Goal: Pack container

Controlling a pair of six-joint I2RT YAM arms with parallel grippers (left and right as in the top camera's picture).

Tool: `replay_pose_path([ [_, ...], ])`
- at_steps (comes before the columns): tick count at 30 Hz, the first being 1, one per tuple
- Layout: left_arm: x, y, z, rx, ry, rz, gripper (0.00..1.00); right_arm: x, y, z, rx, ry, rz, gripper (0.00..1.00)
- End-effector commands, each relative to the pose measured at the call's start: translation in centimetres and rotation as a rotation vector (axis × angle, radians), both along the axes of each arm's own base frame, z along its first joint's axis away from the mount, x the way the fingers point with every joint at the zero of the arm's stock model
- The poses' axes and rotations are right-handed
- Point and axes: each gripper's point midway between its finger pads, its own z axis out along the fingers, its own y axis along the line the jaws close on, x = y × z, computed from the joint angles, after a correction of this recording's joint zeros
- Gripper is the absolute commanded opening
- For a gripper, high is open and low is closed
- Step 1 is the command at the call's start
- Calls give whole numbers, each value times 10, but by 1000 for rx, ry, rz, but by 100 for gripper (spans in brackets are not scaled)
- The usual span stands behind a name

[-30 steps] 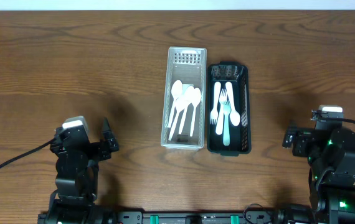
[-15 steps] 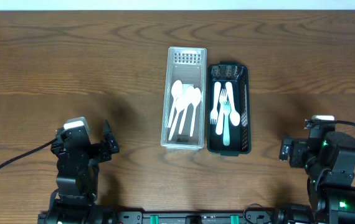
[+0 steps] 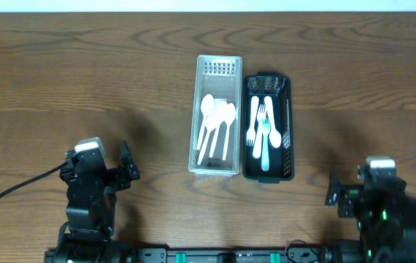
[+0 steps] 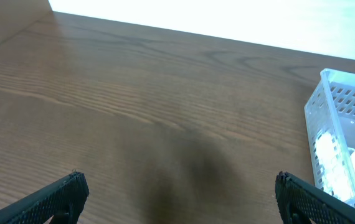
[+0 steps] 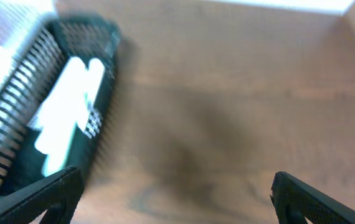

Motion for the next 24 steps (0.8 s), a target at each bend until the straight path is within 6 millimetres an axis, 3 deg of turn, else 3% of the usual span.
replay_pose_path([
  [1,0,0,-2,15,8,-4,98,-8,13,-3,24,-69,69,99],
  [4,0,0,-2,15,8,-4,98,-3,17,-14,28,-133,88,99],
  [7,0,0,-2,15,8,-4,98,17,25,-18,43,-228,136,99],
  [12,0,0,-2,15,8,-4,98,46,34,9,10,-483,189,99],
  [16,0,0,-2,15,8,-4,98,55,32,22,-100,-655,195,99],
  [24,0,0,-2,15,8,-4,98,63,35,-43,-102,-475,225,99],
])
